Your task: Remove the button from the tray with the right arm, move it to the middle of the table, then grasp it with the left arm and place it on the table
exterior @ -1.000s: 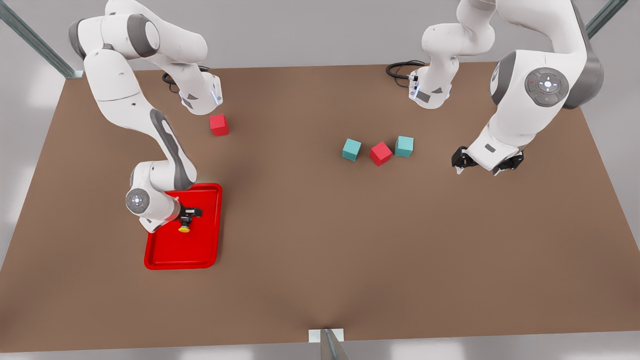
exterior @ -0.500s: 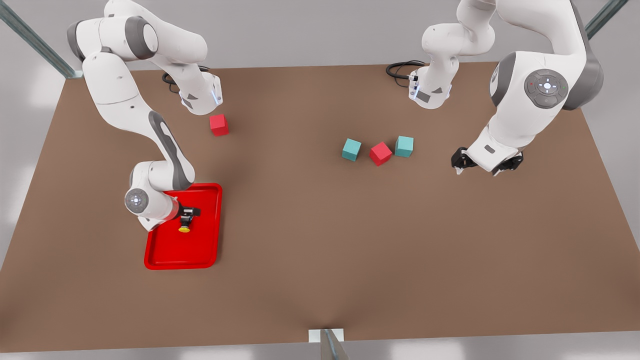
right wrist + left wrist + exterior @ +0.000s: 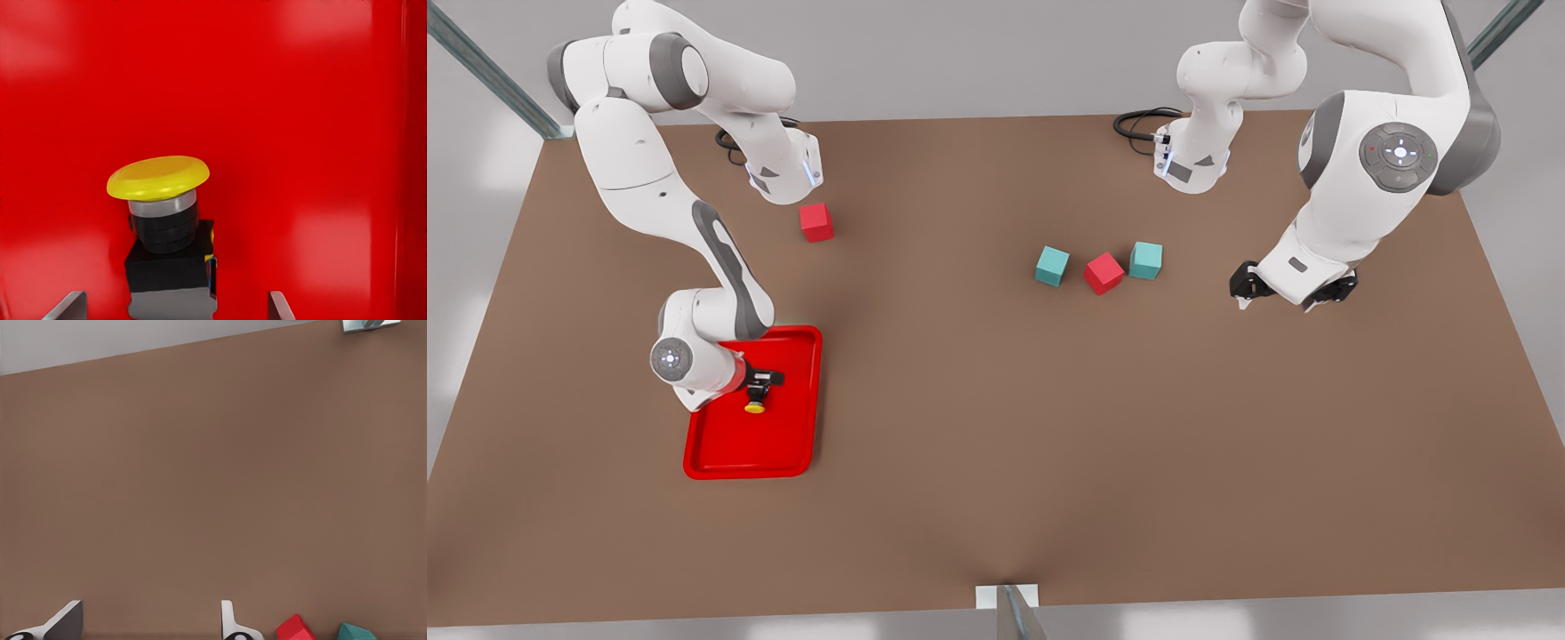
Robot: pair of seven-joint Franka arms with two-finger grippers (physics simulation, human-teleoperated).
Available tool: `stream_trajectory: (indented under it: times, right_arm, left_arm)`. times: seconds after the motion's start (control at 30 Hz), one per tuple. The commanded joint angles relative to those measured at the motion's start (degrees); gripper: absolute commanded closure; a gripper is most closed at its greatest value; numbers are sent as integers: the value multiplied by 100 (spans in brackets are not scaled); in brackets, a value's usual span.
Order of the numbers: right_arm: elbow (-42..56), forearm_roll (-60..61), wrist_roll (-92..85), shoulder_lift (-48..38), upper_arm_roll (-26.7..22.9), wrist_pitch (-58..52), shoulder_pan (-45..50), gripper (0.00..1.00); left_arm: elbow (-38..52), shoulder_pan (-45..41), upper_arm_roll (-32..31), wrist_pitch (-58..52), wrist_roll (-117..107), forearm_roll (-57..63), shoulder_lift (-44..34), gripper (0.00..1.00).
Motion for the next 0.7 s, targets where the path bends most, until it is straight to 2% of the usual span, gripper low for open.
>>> stream_trajectory:
  times: [0.0, 0.33, 0.4, 0.57, 0.6, 0.63, 0.67]
  right_arm:
    - [56, -81, -8, 23, 0, -8, 1, 0]
    - [205, -81, -35, 93, 9, -8, 18, 0]
    - [205, -81, -17, 93, 9, -8, 27, 11]
    - [205, -72, 27, 102, 9, 10, 36, 14]
    - [214, -72, 27, 110, 9, 10, 36, 17]
    - [231, -63, 53, 137, 9, 10, 53, 25]
    - [284, -45, 79, 146, 9, 1, 62, 42]
  left_arm:
    - [3, 3, -2, -11, 21, 4, -6, 0]
    - [3, 3, -11, -2, -14, 4, 29, 0]
    - [3, 3, -11, -2, -14, 4, 29, 0]
    - [3, 3, -11, -11, -23, 4, 38, 0]
    - [3, 3, -11, -11, -23, 4, 38, 0]
    - [-6, 3, -11, -11, -23, 4, 38, 0]
    - [3, 3, -28, -11, -23, 4, 38, 0]
